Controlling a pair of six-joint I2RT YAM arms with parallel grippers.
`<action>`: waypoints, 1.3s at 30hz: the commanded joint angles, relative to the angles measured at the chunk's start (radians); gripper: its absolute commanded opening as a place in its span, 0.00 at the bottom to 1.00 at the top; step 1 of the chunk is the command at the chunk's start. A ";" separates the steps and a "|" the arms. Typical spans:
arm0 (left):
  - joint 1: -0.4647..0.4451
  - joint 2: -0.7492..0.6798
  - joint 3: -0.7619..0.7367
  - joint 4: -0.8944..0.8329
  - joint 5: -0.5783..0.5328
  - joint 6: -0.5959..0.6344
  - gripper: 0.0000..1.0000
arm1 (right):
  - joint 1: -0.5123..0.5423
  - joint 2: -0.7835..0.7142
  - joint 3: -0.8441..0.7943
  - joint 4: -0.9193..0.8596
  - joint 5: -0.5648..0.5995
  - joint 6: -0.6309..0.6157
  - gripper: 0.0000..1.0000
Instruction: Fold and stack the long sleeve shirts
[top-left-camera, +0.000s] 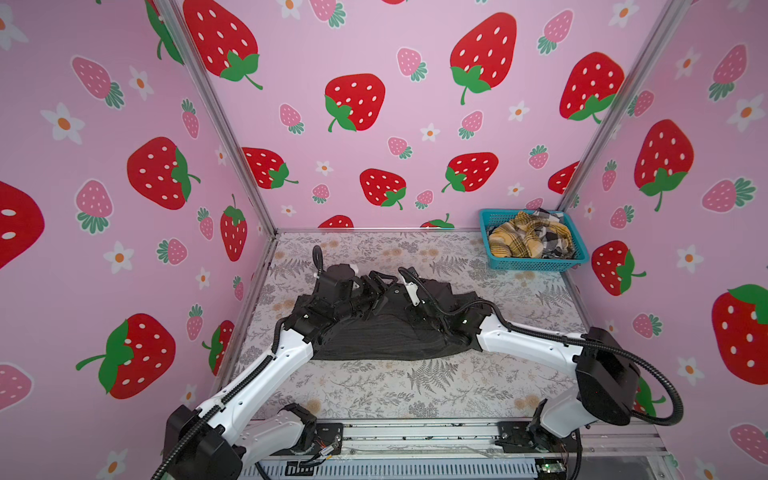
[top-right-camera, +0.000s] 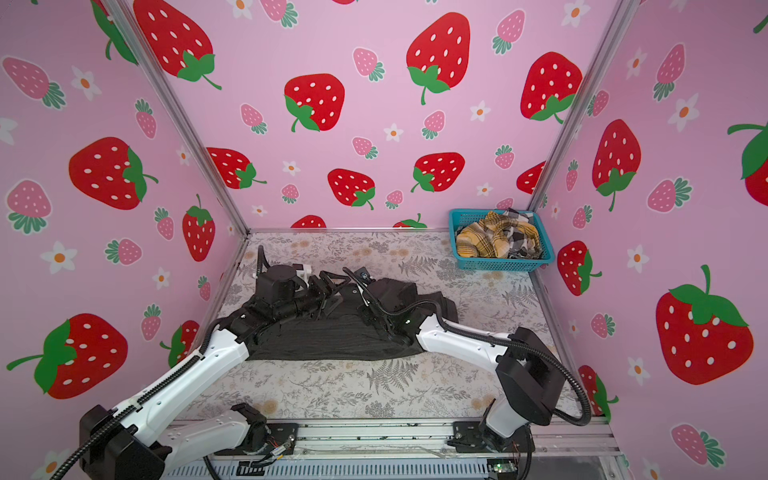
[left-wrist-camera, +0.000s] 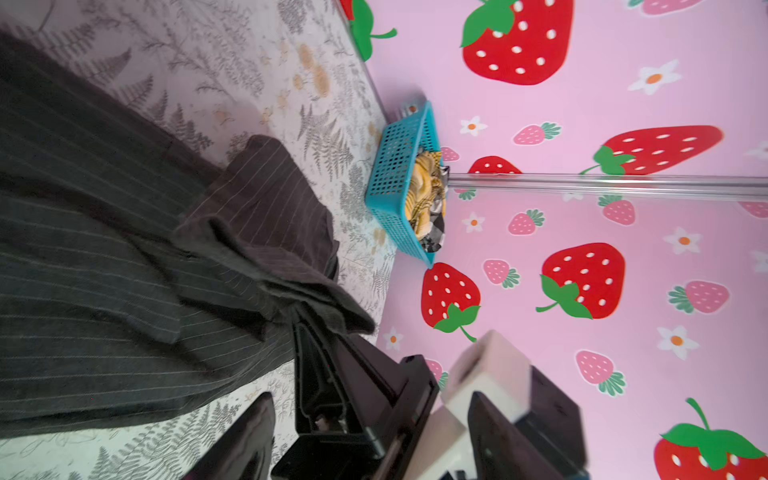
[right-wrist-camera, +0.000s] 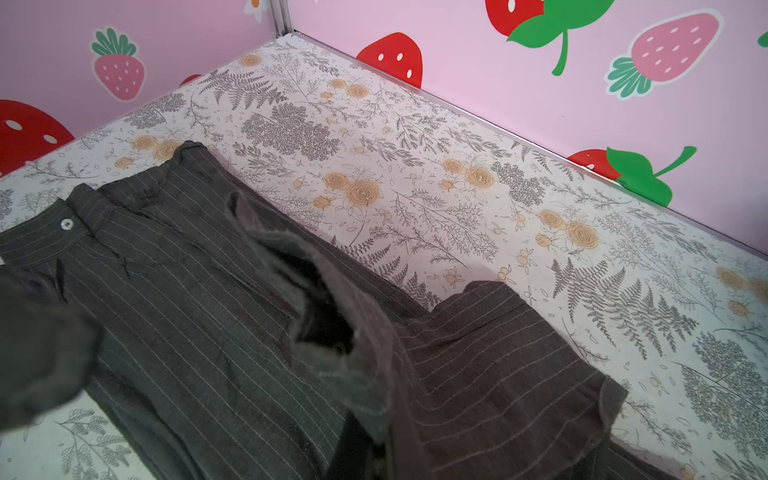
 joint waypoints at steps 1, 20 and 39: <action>-0.021 -0.011 -0.001 -0.021 -0.087 -0.122 0.75 | 0.028 -0.039 -0.012 0.099 0.033 0.019 0.00; -0.029 0.017 -0.051 0.012 -0.105 -0.231 0.02 | 0.153 -0.061 -0.102 0.211 0.148 -0.043 0.00; 0.241 0.081 0.595 -0.207 0.459 0.505 0.00 | -0.675 -0.243 -0.218 -0.117 -0.883 0.797 1.00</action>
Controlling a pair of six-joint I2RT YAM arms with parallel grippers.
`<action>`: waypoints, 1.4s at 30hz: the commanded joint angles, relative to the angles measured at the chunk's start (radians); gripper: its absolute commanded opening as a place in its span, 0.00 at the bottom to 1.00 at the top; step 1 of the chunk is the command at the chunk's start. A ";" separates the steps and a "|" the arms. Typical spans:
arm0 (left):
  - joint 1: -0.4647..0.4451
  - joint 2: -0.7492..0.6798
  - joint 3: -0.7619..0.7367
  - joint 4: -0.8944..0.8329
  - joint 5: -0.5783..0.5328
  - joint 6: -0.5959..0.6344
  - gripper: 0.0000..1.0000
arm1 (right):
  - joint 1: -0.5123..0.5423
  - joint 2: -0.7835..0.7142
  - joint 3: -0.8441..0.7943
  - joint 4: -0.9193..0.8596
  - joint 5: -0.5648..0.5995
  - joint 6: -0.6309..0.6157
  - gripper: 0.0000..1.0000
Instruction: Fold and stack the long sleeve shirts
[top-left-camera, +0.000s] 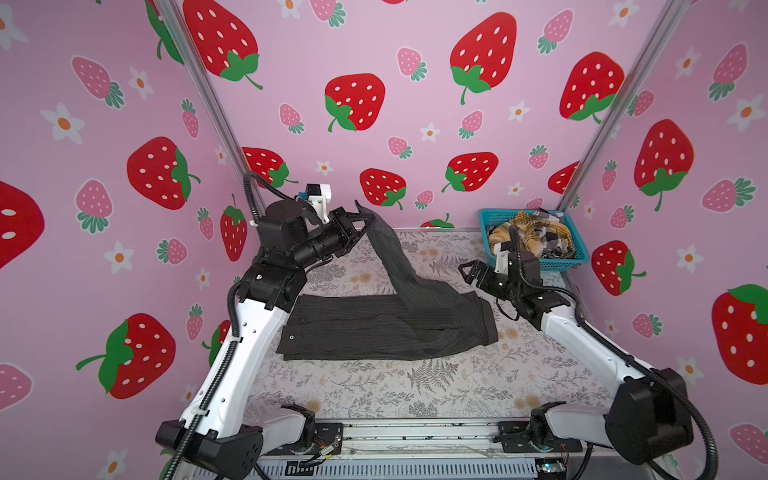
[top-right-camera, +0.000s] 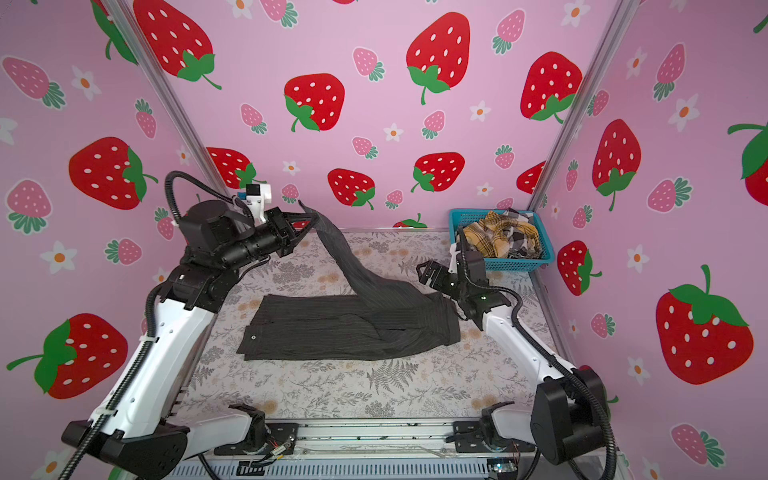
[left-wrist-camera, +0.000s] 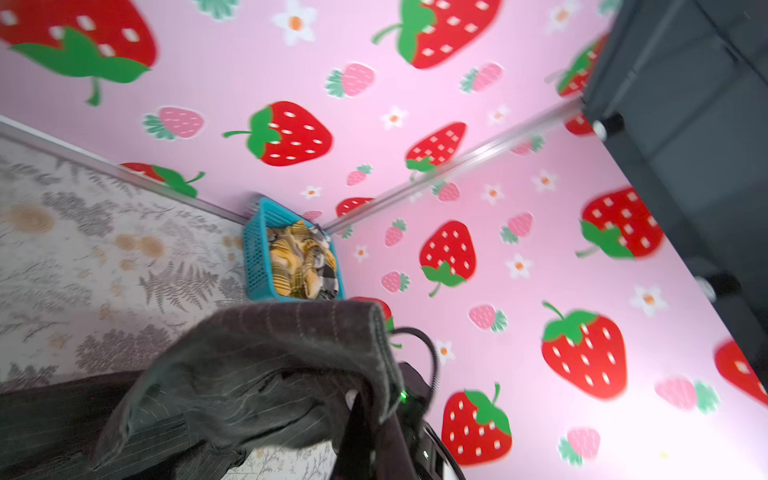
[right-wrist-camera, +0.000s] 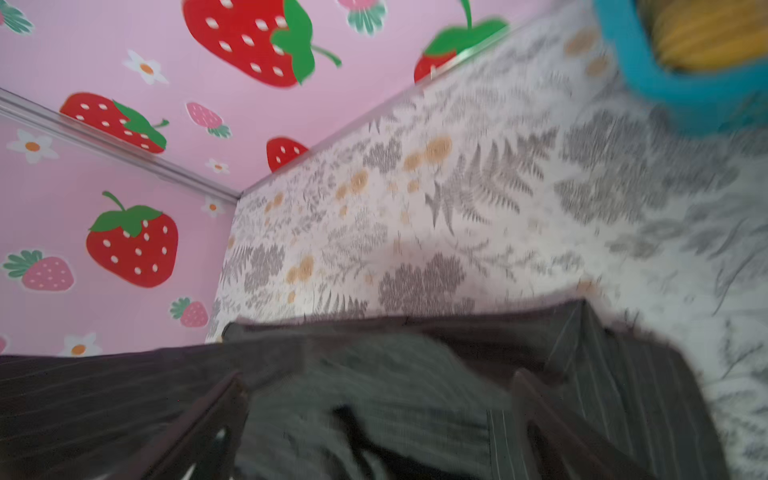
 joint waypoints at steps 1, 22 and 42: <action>0.002 -0.028 -0.056 -0.052 0.129 0.101 0.00 | -0.018 0.032 -0.074 0.068 -0.259 0.211 1.00; 0.002 -0.241 -0.261 0.144 0.238 0.083 0.00 | -0.094 0.191 -0.230 0.170 -0.339 0.485 0.86; 0.002 -0.248 -0.304 0.195 0.213 0.046 0.00 | -0.099 0.240 -0.153 0.052 -0.218 0.374 0.60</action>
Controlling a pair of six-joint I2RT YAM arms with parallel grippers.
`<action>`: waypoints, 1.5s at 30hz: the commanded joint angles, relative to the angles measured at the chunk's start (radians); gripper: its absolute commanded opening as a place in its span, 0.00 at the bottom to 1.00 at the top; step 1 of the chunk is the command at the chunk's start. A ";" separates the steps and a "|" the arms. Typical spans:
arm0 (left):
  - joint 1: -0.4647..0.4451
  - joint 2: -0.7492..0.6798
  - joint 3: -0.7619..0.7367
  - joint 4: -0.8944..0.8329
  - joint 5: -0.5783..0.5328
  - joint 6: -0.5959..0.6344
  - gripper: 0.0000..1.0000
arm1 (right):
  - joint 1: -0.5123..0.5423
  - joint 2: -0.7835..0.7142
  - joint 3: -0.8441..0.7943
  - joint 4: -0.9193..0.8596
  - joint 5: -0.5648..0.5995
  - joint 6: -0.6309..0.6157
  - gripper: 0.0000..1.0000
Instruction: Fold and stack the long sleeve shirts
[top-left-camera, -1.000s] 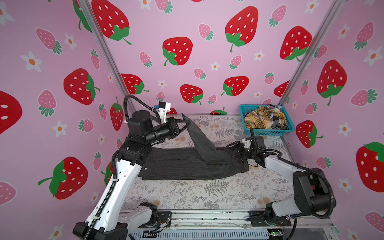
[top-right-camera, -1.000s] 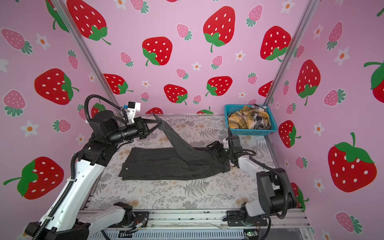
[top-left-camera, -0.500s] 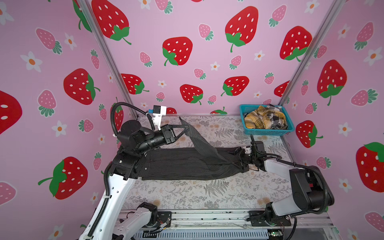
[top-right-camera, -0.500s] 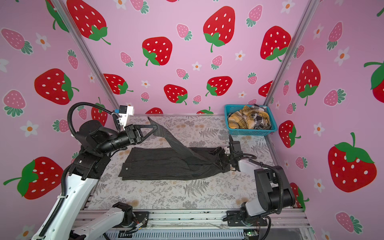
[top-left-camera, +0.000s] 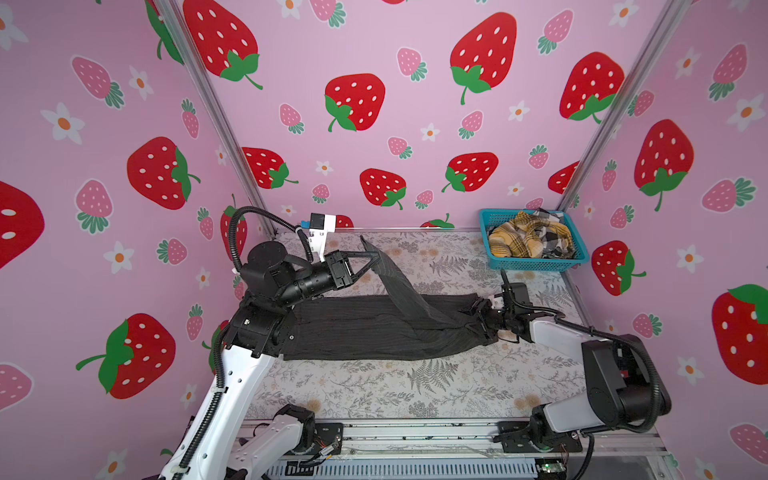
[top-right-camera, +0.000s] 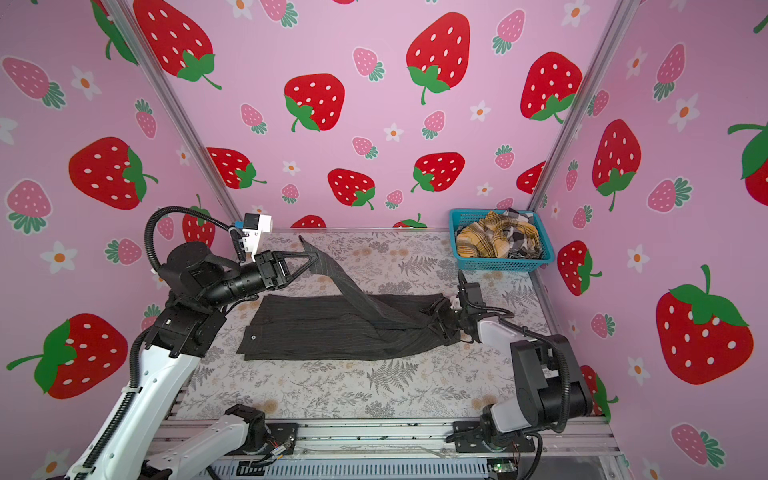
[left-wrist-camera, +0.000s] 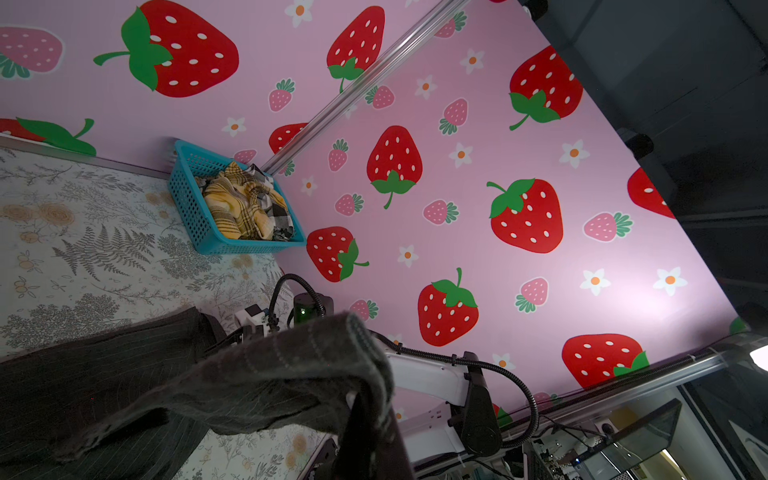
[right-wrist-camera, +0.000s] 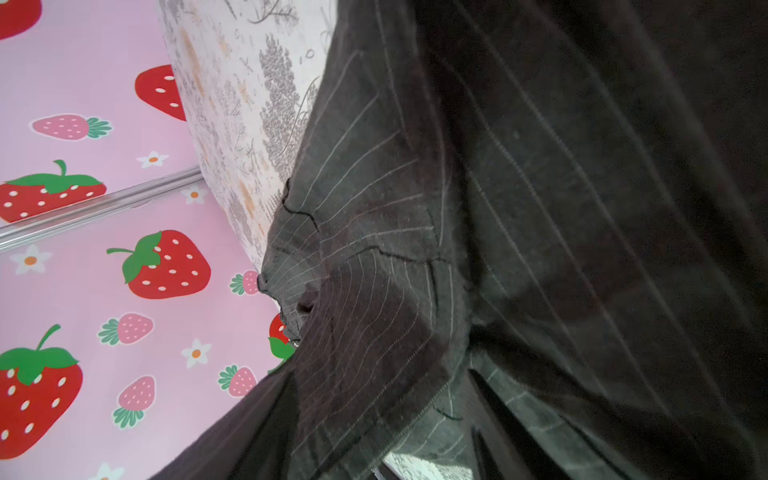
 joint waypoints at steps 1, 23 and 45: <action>0.001 -0.011 0.005 0.053 -0.005 -0.009 0.00 | -0.008 0.053 0.061 -0.038 0.059 -0.053 0.59; 0.055 -0.023 0.007 0.095 -0.089 -0.069 0.00 | -0.016 0.017 0.034 -0.077 0.109 -0.098 0.75; 0.075 -0.004 -0.036 0.124 -0.119 -0.109 0.00 | 0.005 0.139 0.076 0.038 0.031 -0.030 0.37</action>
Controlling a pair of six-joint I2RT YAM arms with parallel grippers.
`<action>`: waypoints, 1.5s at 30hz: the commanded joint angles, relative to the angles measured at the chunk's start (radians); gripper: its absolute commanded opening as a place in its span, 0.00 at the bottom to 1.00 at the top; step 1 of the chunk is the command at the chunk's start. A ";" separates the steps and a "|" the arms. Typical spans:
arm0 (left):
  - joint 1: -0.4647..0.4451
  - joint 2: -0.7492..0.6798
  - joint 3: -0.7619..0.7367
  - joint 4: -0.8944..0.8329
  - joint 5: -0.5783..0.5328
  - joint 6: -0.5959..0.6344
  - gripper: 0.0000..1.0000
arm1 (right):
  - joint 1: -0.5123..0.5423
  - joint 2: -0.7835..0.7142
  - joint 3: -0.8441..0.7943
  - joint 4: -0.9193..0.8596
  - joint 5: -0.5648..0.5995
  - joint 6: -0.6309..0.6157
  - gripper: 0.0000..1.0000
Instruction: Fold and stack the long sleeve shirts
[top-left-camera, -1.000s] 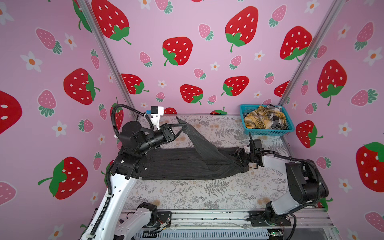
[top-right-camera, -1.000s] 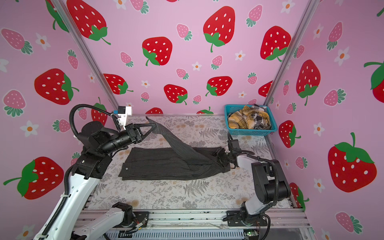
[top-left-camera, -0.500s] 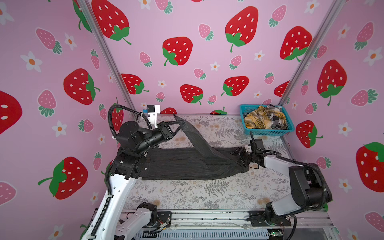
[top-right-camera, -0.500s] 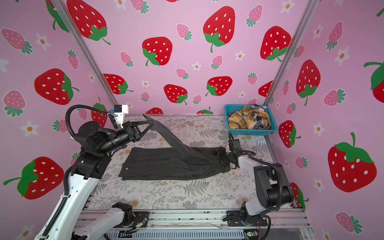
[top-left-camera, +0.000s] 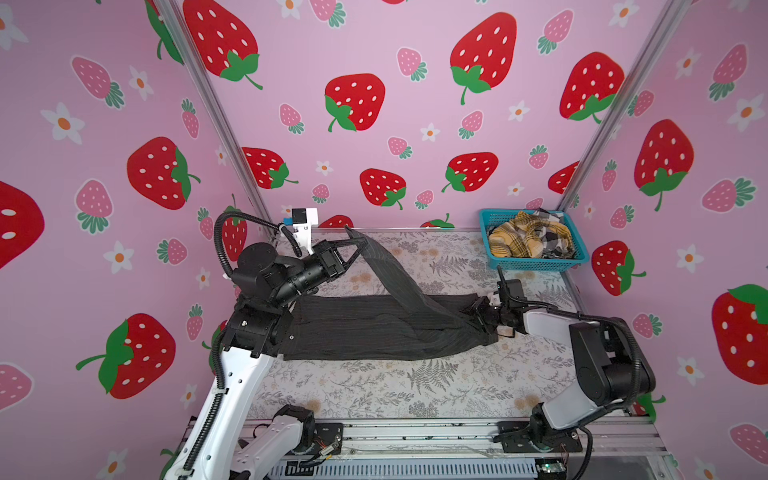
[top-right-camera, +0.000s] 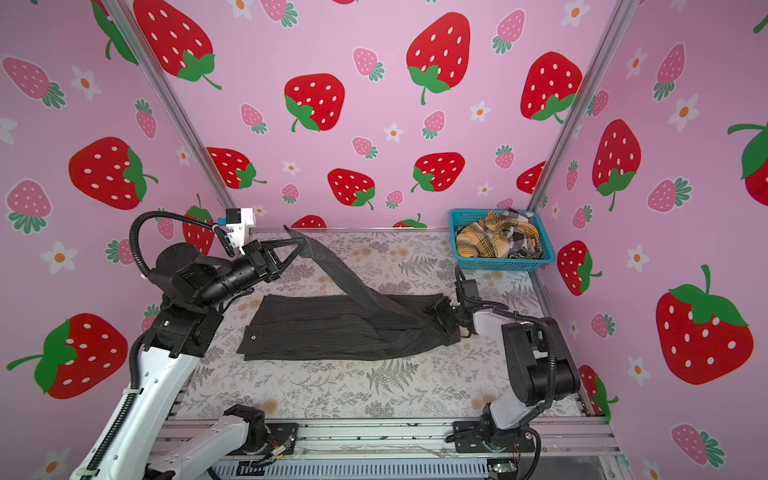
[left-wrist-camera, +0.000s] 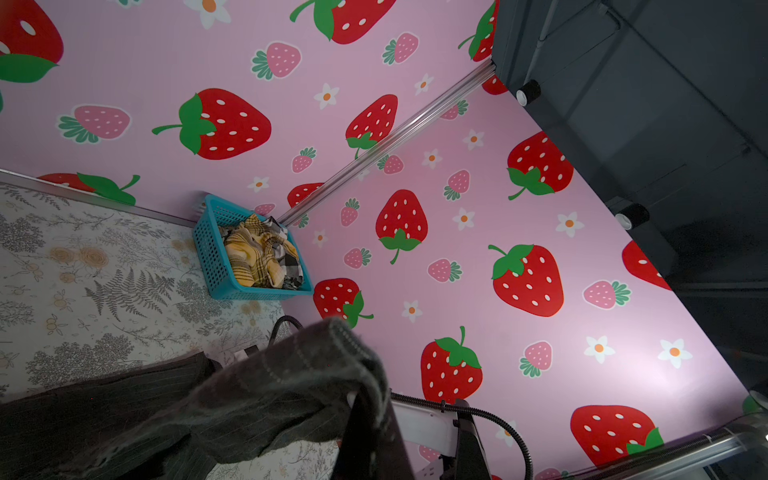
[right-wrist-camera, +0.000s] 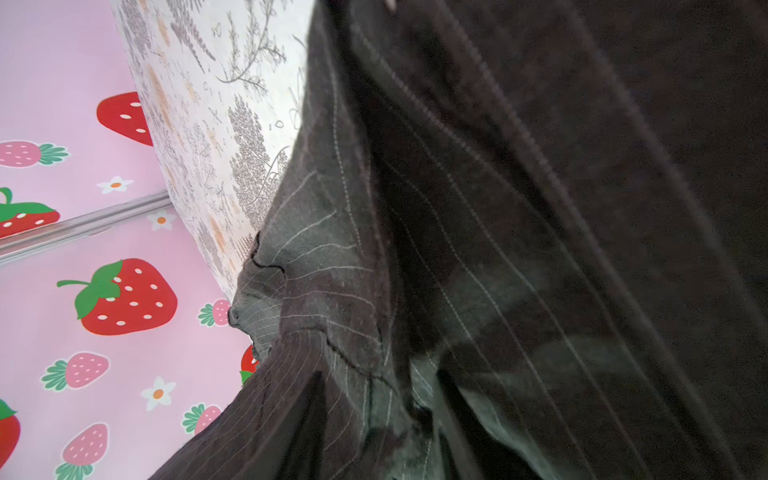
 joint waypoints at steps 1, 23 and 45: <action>0.021 0.019 -0.011 -0.009 -0.028 0.003 0.00 | 0.008 0.045 0.042 0.019 -0.024 0.012 0.31; 0.427 0.502 -0.200 0.463 0.226 0.119 0.00 | -0.037 0.112 -0.072 0.332 0.012 0.079 0.00; 0.618 0.764 -0.234 0.370 0.334 0.166 0.00 | -0.024 0.166 -0.126 0.501 -0.005 0.075 0.00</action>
